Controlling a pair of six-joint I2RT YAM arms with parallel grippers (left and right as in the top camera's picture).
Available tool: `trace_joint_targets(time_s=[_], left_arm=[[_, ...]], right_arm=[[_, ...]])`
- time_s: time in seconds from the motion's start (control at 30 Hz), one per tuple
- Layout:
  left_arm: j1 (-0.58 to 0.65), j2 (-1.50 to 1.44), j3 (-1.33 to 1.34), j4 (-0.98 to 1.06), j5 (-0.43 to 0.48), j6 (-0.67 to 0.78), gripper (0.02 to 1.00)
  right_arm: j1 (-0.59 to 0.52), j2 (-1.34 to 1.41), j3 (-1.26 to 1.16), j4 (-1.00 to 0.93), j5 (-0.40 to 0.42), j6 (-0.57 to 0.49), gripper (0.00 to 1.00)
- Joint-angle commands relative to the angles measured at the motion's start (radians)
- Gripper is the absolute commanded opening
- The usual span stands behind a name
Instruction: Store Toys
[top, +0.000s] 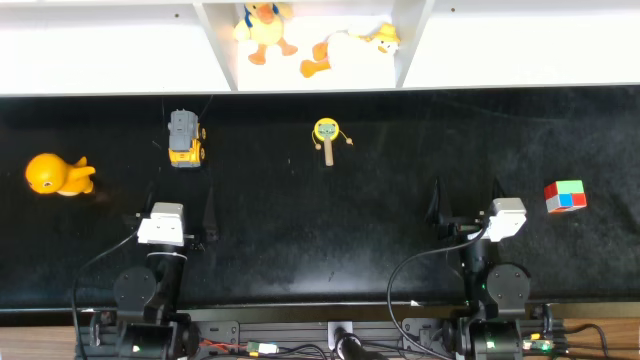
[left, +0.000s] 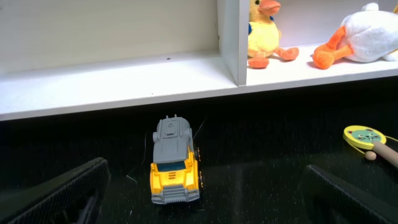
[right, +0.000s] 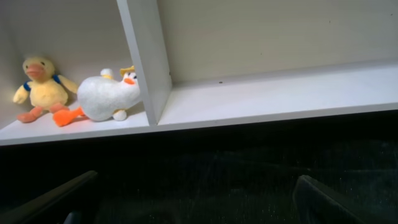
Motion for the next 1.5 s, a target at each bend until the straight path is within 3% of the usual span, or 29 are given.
trace_joint_targets(time_s=[0.03,0.43,0.63,0.97,1.13,1.5], left_arm=[[-0.007,-0.008,-0.003,-0.002,0.002,0.016,0.998],[-0.007,-0.008,-0.003,-0.002,0.003,0.015,0.998],[-0.005,-0.008,0.03,-0.017,0.047,-0.031,0.996],[0.117,0.222,0.444,-0.409,0.052,-0.06,0.993],[0.228,0.457,0.642,-0.531,0.169,0.087,0.993],[0.611,0.826,0.851,-0.599,0.539,0.403,0.991]], right_arm=[[0.005,-0.008,-0.014,0.004,-0.01,0.007,0.993],[0.005,-0.008,-0.014,0.003,-0.01,0.007,0.996],[0.005,-0.008,-0.014,0.004,-0.01,0.007,0.996],[0.005,-0.008,-0.014,0.004,-0.01,0.007,0.996],[0.005,-0.008,-0.014,0.003,-0.01,0.007,0.996],[0.005,-0.008,-0.014,0.004,-0.01,0.007,0.996]])
